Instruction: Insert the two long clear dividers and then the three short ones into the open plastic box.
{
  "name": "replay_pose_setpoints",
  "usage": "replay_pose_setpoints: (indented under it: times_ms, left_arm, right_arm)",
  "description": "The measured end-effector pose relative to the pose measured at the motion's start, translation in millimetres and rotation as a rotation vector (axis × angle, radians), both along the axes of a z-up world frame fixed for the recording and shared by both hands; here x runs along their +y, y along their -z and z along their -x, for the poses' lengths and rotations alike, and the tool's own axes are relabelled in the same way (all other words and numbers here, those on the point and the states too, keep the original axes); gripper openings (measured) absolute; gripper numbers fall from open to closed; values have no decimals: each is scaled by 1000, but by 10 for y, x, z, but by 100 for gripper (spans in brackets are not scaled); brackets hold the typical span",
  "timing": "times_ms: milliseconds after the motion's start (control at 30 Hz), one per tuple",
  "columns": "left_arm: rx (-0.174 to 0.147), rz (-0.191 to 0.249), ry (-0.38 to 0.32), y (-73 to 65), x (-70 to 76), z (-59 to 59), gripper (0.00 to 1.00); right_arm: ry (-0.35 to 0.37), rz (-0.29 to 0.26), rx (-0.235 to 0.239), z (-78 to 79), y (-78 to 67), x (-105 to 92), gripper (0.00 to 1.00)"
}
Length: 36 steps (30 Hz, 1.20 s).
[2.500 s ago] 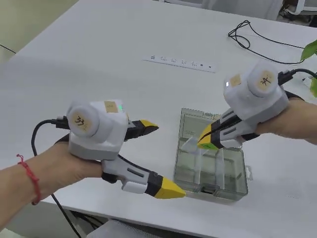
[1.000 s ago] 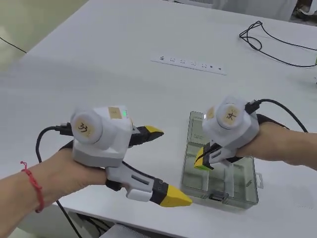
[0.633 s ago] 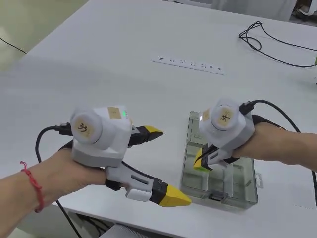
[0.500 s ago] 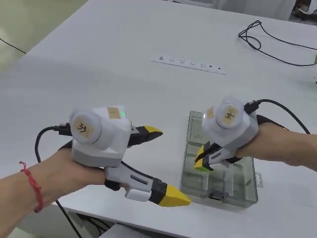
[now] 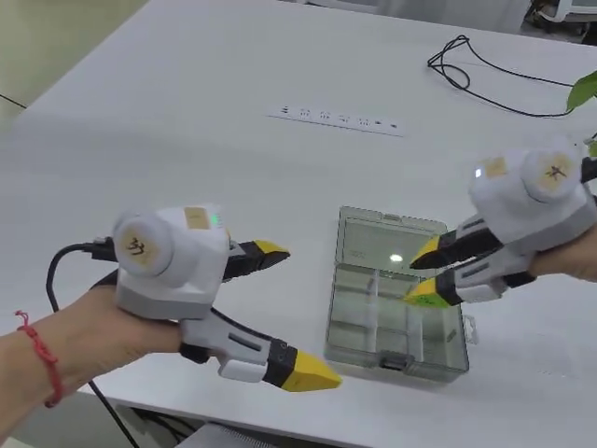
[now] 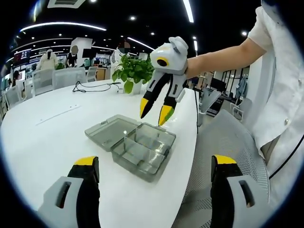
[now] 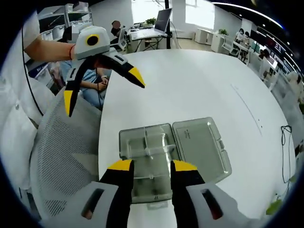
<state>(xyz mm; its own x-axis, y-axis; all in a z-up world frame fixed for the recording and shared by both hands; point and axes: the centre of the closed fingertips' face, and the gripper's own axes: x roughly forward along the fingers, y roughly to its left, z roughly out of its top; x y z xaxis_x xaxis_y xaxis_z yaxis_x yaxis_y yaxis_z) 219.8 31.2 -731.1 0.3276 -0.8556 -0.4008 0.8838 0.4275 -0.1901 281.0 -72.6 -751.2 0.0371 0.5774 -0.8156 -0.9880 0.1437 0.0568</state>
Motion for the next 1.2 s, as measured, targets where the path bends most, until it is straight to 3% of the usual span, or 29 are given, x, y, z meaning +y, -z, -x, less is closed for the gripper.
replay_pose_setpoints:
  times_ms: [233,400,600,867,1200]
  left_arm:
    - [2,-6,0,7,-4,-11,100]
    - [9,0,-3,-1,-16,-16,100]
    - [10,-8,-7,-4,0,-24,100]
    - [17,-20,-13,15,19,-26,100]
    - [21,-20,-19,0,3,-28,100]
  right_arm:
    - [38,85,4,84,99,-702,43]
    - [31,150,11,190,200,-1056,49]
    - [-13,265,18,234,478,-1467,52]
    - [-93,381,-2,188,803,-1760,51]
    - [-174,408,-42,98,930,-1784,45]
